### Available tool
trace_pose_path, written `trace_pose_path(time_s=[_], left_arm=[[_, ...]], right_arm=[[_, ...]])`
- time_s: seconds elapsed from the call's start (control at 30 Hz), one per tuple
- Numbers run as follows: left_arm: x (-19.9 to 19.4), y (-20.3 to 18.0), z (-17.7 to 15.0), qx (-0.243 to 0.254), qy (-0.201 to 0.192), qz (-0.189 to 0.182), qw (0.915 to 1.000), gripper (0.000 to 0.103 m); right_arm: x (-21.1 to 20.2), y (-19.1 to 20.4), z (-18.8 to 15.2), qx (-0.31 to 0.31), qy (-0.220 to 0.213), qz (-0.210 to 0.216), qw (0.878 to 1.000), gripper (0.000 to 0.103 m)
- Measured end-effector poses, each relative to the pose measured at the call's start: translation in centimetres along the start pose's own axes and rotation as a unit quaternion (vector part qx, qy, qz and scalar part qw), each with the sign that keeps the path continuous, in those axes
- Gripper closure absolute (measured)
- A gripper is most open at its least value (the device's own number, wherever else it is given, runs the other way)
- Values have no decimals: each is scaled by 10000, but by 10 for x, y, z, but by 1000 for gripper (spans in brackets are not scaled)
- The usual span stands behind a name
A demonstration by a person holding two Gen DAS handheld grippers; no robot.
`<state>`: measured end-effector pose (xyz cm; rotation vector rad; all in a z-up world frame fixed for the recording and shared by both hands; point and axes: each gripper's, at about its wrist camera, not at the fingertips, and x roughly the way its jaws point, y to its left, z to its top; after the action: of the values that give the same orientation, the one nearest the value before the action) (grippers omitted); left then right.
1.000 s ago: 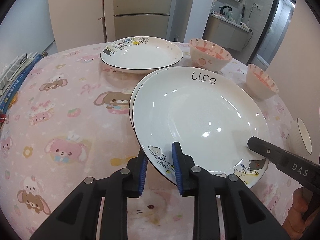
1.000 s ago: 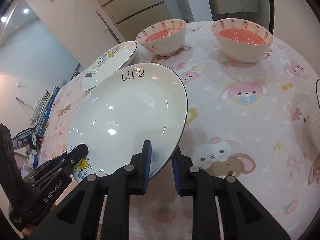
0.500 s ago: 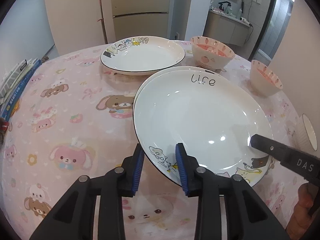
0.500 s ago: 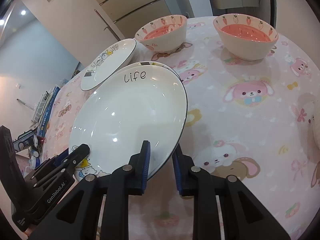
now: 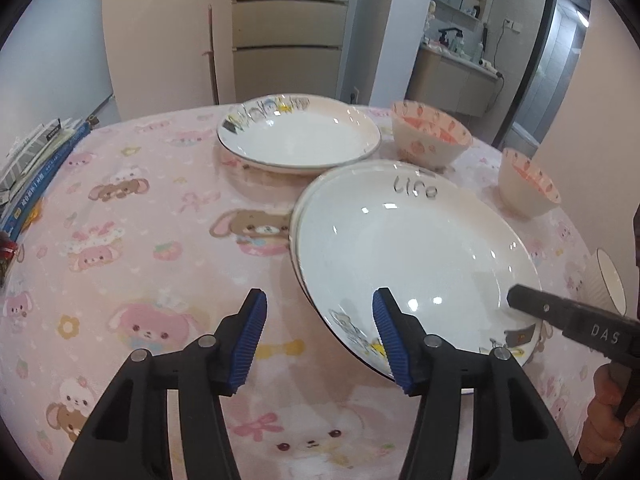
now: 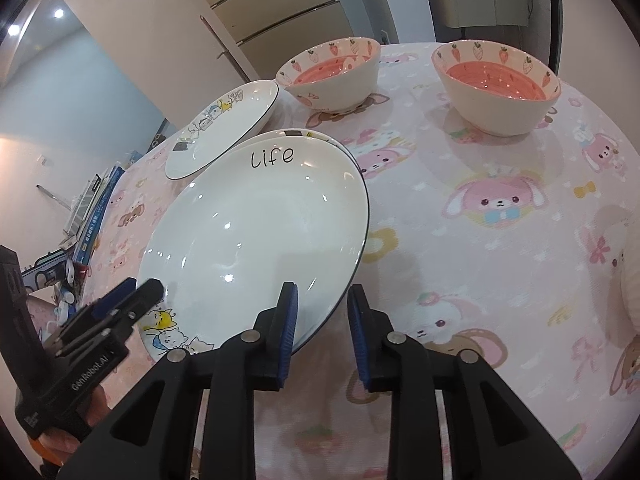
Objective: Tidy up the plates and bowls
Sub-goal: 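Open both tools off the stacked plate rim and lift away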
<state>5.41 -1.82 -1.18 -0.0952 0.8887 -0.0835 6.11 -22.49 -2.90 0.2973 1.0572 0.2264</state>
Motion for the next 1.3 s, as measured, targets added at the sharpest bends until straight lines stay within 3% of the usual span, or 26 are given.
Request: trace_pose_path(time_s=[0.2,0.23,0.27,0.3,0.37,0.67,0.8,0.9,1.07,1.3], left_arm=[[-22,16,6,-3,-447,20,9990,44],[-23,17,5,38,-442,46,9990,55],[-21,18,4,79,-333,34,9994,75],[-19,18,4,71,-238,-4,9997,79],[-13,20,2,-9,-102,-197,9998,81],[-9,9,0,189,-173,-197,9995,97],[-4,4,1,326,-244,-87,9991,97],[5,8,0,168,-126,-117,9997,97],[10,21,-1,-66,-47,-184,9998,97],[-11,18,2,162,-559,-223,9981,97]], right_arm=[[-7,-5,0,45,-108,-15,9999,76],[-9,-6,-1,60,-147,-35,9999,76],[-10,-7,0,66,-164,-21,9998,78],[-11,-8,0,76,-181,13,9998,81],[-11,-9,0,136,-214,75,9997,85],[-7,-8,4,153,-307,40,9994,91],[-1,-8,10,206,-326,14,9993,92],[4,-8,14,186,-402,-177,9989,93],[6,-13,19,223,-450,-144,9986,95],[3,-12,18,116,-472,-199,9986,94]])
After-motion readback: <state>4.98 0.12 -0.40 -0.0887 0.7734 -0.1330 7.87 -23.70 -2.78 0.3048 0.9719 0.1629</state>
